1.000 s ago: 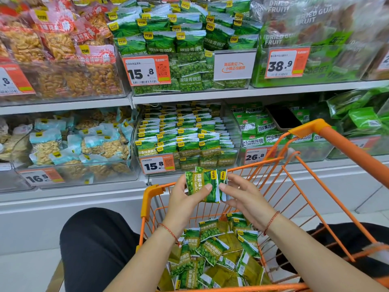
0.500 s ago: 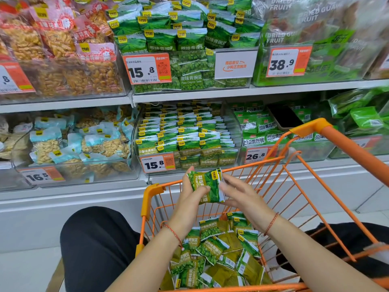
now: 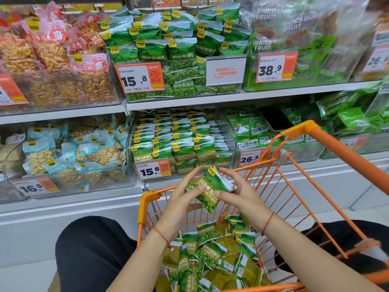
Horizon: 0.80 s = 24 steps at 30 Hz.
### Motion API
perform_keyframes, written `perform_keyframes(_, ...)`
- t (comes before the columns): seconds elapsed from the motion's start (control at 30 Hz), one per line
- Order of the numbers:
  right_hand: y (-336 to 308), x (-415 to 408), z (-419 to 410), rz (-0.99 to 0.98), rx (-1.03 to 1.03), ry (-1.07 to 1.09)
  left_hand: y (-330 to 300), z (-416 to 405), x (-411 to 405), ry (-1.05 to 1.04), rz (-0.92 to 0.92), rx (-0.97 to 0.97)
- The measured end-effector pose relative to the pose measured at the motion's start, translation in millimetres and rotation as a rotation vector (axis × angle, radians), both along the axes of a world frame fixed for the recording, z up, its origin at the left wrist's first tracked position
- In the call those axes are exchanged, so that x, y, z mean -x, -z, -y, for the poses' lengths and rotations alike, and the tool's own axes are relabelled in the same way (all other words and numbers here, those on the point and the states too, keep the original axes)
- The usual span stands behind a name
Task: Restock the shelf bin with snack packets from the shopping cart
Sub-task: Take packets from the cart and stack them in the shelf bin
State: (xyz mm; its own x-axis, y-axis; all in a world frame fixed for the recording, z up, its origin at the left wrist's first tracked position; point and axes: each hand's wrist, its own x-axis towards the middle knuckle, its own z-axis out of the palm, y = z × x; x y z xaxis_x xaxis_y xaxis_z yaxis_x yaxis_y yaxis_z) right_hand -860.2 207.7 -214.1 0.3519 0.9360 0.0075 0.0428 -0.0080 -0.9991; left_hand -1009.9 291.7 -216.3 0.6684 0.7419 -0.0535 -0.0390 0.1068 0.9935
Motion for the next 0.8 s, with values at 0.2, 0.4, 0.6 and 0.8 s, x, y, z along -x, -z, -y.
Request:
perform_keyframes(0.2,1,-3,-1,-0.217,0.067,0.038,6,8,-9,-0.103,-0.017,0.005)
perform_keyframes(0.4,4,-2,0,-0.275,0.063,-0.036,9,7,-7,-0.162,0.015,0.035)
perform_keyframes(0.6,1,2,1,-0.123,0.096,-0.014,15,8,-13,-0.157,-0.025,-0.123)
perform_keyframes(0.8,-6,3,3,0.001,0.063,0.065,20,7,-14,-0.117,-0.122,-0.190)
